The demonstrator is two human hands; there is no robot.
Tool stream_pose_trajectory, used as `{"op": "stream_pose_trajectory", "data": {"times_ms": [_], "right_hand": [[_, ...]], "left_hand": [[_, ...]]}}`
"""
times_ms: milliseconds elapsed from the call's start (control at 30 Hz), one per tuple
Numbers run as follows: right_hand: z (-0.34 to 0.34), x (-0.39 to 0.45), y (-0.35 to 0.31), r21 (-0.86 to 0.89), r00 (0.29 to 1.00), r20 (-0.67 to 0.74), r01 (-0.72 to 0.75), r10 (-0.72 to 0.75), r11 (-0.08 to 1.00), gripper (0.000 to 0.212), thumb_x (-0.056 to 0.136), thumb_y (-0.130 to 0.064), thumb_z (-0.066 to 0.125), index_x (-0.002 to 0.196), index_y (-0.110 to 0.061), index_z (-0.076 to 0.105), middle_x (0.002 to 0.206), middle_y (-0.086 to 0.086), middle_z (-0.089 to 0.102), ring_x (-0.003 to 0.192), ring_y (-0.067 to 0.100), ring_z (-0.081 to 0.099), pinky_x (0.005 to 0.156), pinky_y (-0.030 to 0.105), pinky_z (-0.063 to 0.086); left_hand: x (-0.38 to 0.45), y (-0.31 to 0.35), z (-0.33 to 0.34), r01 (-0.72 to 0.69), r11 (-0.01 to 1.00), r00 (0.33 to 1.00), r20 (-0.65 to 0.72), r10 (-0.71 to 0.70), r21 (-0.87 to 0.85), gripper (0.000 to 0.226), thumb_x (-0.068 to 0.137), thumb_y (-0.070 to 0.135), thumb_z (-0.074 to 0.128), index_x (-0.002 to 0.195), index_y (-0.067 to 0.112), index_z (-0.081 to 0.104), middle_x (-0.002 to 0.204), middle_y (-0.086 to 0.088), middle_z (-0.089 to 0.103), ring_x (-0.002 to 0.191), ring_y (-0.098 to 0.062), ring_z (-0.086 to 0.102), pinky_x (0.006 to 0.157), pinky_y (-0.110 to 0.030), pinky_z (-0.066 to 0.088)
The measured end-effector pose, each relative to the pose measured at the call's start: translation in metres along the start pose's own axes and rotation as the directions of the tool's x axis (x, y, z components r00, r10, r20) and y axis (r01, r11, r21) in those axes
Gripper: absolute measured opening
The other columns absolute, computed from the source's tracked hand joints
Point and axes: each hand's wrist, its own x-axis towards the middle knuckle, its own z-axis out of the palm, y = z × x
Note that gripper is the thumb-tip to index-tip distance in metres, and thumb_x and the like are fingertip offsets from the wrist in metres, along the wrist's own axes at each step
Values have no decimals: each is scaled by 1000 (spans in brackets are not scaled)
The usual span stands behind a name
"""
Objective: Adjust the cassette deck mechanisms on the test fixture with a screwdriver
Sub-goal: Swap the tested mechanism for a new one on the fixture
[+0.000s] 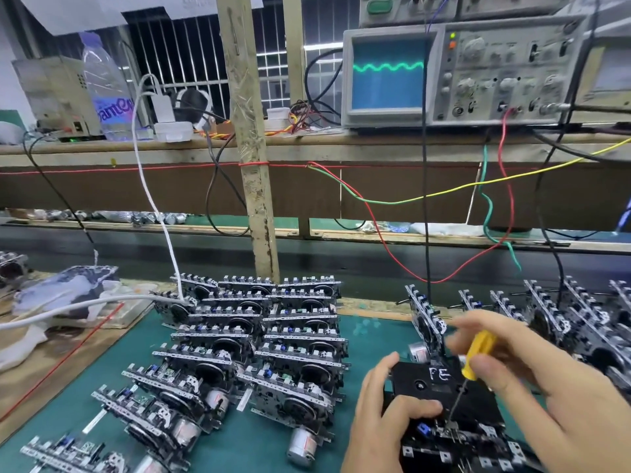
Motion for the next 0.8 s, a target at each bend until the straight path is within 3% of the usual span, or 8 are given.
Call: {"op": "stream_pose_trajectory", "data": {"times_ms": [67,133,200,267,400,600,700,800], "right_hand": [[-6,-5,0,-63,990,-58,126,-130,990,29,92,-30,73,117,-44,69,96,-17,75,86,1,73,81,12,53],[-6,-17,-2,-31,987,-88,132,-134,991,42,87,-39,59,127,-54,59,95,-12,74,85,7,74,82,16,53],[0,-12,0,-86,983,-100,147,-155,985,46,90,-43,61,134,-57,54,92,-11,72,80,8,70,76,12,51],[5,-8,7,-198,972,-144,158,-188,967,38,96,-35,68,131,-47,61,97,-16,71,83,3,66,75,9,45],[10,-9,6,-169,980,-140,120,-144,978,25,93,-22,69,117,-30,70,93,-27,63,90,-2,60,79,9,41],[-8,-3,0,-130,996,-11,87,-89,988,26,100,-11,59,121,-25,68,100,-16,68,94,1,62,85,14,45],[-13,-2,2,-72,994,-37,105,-107,992,31,97,-11,65,121,-30,69,89,-8,73,87,12,69,86,31,52],[-9,-2,5,-61,983,-100,147,-153,987,28,92,-14,72,112,-32,73,85,-10,70,80,13,68,78,22,51]], "left_hand": [[0,-4,0,-18,998,1000,-7,19,65,26,83,51,62,107,62,59,160,33,11,147,7,13,113,-31,24],[-1,-7,0,-45,993,999,4,44,110,43,81,53,71,118,65,53,160,32,15,148,2,19,114,-34,30],[-2,-8,-1,-49,996,999,5,48,76,50,75,59,76,120,61,55,161,27,18,148,-6,29,113,-43,36],[-4,-8,1,-81,994,996,-31,83,66,52,69,59,82,116,51,61,163,18,21,147,-13,34,108,-48,42],[-4,-5,2,-139,988,987,-68,143,63,57,61,50,91,112,47,64,161,12,29,146,-13,37,103,-44,47],[0,-3,0,-170,984,984,-51,173,56,64,55,40,88,114,46,64,156,23,31,145,-2,33,107,-42,45],[-1,-1,0,-165,985,985,-48,167,55,65,54,41,87,114,49,63,154,28,31,144,1,34,109,-29,40],[-3,3,0,-144,988,988,-50,147,45,63,55,45,88,112,47,63,155,28,30,146,0,31,107,-30,38]]}}
